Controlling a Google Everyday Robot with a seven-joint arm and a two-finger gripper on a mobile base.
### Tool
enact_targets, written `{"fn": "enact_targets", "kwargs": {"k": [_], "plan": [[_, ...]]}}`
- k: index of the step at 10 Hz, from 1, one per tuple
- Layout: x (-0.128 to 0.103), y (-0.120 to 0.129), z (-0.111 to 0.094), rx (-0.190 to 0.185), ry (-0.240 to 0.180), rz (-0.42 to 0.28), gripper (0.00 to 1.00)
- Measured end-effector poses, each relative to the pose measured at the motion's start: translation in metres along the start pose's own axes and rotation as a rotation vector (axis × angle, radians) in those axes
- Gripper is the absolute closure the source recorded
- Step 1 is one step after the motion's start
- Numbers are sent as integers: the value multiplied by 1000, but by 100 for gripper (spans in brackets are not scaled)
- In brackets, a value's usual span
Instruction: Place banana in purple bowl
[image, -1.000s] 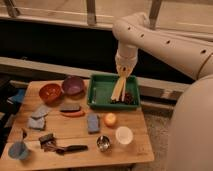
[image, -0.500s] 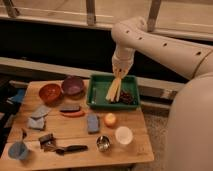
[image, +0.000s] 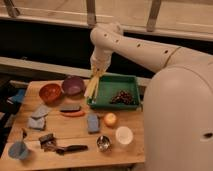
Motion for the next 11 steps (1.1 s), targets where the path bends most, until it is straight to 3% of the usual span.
{"fn": "enact_targets", "kwargs": {"k": [2,6,8,11], "plan": [[5,30,14,-22,19,-41,100],[3,25,14,-15,14,-41,100],[-6,26,25,-37,-12,-42,100],[-30,62,47,-72,-47,-79,100]]}}
